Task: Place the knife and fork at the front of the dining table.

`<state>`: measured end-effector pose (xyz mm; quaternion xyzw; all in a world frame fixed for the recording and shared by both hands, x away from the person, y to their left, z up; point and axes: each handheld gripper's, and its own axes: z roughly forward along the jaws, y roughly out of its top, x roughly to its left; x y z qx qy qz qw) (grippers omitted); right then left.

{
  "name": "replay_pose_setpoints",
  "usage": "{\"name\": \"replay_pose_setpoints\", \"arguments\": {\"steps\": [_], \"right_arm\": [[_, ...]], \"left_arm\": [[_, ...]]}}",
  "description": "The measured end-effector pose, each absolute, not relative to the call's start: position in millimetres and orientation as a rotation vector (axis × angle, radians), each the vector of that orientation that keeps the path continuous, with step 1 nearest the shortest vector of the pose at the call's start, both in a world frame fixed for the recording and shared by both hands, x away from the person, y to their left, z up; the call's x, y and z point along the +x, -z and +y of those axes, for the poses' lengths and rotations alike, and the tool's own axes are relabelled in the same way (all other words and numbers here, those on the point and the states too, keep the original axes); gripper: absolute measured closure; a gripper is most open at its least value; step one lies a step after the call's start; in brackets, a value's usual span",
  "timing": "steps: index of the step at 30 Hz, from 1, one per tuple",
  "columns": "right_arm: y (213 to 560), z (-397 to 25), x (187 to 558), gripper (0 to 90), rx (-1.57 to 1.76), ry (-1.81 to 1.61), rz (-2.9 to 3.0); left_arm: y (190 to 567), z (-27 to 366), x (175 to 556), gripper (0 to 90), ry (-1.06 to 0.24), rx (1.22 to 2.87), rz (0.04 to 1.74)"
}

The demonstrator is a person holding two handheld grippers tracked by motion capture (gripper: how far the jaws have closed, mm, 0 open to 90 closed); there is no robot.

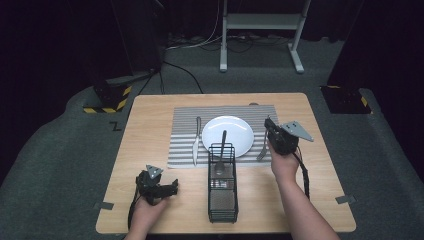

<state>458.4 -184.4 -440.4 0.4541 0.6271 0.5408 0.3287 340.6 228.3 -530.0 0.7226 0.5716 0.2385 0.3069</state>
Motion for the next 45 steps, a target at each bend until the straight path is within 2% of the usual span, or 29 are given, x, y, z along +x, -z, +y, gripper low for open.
{"name": "replay_pose_setpoints", "arguments": {"steps": [26,45], "right_arm": [[475.3,-168.7,543.9,85.0,1.391,-1.312,1.729],[494.4,-161.8,570.1,84.3,1.480,-1.234,1.817]], "left_arm": [[529.8,228.6,338.6,5.6,-0.637,1.904,1.516],[529.8,229.0,338.2,6.3,-0.638,1.899,1.517]]}}
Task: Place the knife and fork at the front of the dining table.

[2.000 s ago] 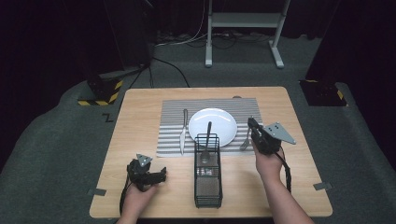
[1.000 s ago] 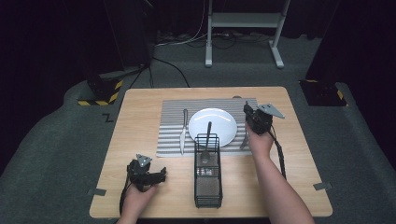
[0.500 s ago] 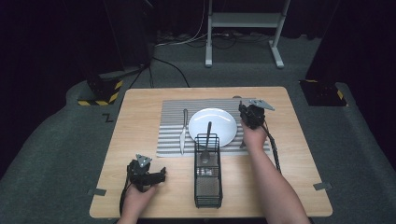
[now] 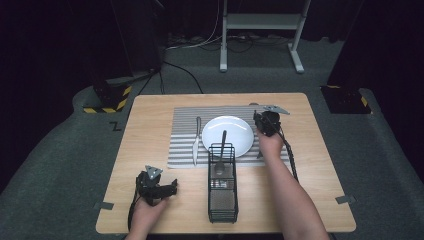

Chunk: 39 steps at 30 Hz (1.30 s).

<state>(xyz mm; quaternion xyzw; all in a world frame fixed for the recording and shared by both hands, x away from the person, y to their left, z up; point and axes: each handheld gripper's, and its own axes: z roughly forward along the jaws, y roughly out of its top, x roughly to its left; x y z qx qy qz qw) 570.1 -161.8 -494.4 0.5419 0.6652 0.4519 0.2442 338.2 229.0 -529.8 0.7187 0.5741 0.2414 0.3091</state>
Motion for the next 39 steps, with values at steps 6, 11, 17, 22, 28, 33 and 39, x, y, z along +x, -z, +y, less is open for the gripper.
{"name": "replay_pose_setpoints", "arguments": {"steps": [6,11,17,22,28,33,39], "right_arm": [[498.6,-160.0,573.0,84.2,1.498,-1.216,1.820],[500.9,-160.1,573.7,83.7,1.508,-1.189,1.832],[503.0,-159.6,573.9,83.6,1.515,-1.166,1.865],[504.3,-161.1,574.7,83.3,1.547,-1.163,1.876],[504.7,-162.0,574.4,82.0,1.552,-1.149,1.883],[502.7,-161.9,572.7,77.6,1.541,-1.142,1.874],[498.7,-165.3,568.3,76.3,1.524,-1.147,1.861]], "left_arm": [[529.8,229.0,338.3,6.3,-0.639,1.900,1.517],[529.8,229.0,338.3,6.3,-0.639,1.900,1.517],[529.8,229.0,338.3,6.3,-0.639,1.900,1.517],[529.8,229.0,338.3,6.3,-0.639,1.900,1.517],[529.8,229.0,338.3,6.3,-0.639,1.900,1.517],[529.8,229.0,338.3,6.3,-0.639,1.900,1.517],[529.7,229.0,338.2,6.4,-0.639,1.900,1.518]]}}
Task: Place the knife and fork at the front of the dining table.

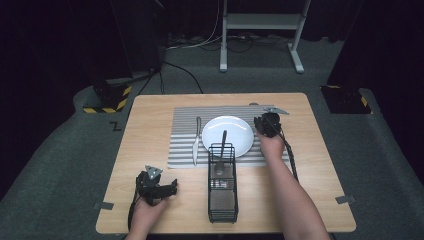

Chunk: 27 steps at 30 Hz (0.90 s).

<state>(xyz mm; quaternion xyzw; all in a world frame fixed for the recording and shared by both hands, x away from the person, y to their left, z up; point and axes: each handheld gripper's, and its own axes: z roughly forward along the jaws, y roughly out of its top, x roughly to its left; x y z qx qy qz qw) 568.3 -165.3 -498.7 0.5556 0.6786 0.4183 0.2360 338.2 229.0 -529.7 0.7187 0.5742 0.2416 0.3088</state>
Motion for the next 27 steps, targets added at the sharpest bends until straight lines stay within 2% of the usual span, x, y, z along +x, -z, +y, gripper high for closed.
{"name": "replay_pose_setpoints", "arguments": {"steps": [11,20,27], "right_arm": [[488.0,-172.9,547.5,72.2,1.465,-1.170,1.848],[485.1,-190.5,502.4,71.8,1.395,-1.181,1.863],[500.8,-203.4,473.1,79.3,1.413,-1.090,1.873]], "left_arm": [[529.7,229.0,338.3,6.3,-0.640,1.901,1.517],[529.7,228.9,338.4,6.3,-0.640,1.902,1.516],[529.7,228.9,338.5,6.3,-0.640,1.902,1.516]]}}
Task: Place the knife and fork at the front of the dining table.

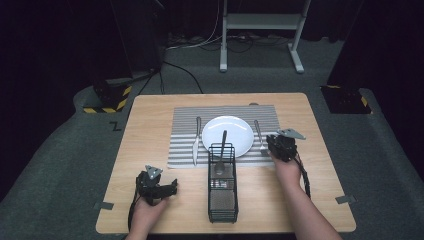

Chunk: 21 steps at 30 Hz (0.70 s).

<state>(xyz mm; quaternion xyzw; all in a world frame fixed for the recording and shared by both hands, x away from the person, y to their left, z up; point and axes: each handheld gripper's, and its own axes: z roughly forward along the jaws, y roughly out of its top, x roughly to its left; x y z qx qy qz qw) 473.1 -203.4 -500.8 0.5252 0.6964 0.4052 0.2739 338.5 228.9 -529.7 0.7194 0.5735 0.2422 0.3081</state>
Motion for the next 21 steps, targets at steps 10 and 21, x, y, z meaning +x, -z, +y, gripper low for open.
{"name": "replay_pose_setpoints", "arguments": {"steps": [10,21], "right_arm": [[516.5,-207.6,445.0,79.7,1.408,-1.008,1.948],[498.1,-196.0,410.1,72.1,1.295,-1.132,1.868]], "left_arm": [[529.7,228.9,338.5,6.3,-0.640,1.902,1.516],[529.7,228.9,338.5,6.3,-0.640,1.902,1.516]]}}
